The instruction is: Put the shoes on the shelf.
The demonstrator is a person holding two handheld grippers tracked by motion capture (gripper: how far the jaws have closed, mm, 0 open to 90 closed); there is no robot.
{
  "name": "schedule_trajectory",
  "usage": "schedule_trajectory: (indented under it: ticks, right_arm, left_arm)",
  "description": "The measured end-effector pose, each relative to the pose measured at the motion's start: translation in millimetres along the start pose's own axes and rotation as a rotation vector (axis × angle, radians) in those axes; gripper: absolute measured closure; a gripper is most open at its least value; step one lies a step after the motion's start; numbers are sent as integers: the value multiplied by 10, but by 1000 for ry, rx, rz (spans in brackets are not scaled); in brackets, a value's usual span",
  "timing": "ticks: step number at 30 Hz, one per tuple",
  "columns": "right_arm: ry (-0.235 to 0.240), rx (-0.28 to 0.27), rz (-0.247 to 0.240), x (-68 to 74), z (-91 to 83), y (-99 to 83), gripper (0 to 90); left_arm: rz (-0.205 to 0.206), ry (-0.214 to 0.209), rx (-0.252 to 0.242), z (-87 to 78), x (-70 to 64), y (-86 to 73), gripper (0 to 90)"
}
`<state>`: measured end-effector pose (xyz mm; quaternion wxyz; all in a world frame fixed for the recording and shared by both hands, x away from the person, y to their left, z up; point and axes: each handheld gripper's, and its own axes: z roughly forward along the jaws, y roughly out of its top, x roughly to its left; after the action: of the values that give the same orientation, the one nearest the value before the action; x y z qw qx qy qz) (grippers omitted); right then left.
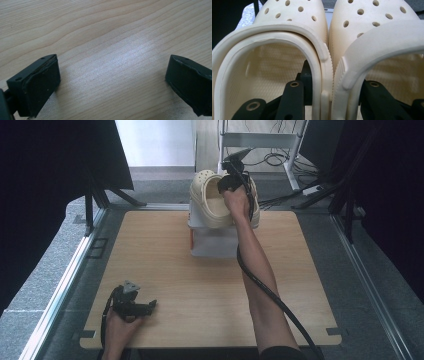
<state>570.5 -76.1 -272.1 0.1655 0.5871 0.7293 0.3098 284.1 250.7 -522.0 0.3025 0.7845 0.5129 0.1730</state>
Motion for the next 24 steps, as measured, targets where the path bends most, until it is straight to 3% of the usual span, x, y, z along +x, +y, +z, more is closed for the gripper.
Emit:
schedule_trajectory:
  ticks: [9,13,18,24]
  right_arm:
    - [-34,-4,43,-46,279,38,660]
    - [-21,6,45,-44,358,34,655]
    - [-15,1,8,-13,388,0,637]
    - [25,-17,-54,-60,342,-36,537]
  left_arm:
    - [6,4,-2,6,2,4,0]
    - [7,1,0,5,3,6,0]
    - [7,5,-2,7,0,5,0]
    - [7,6,-2,8,0,5,0]
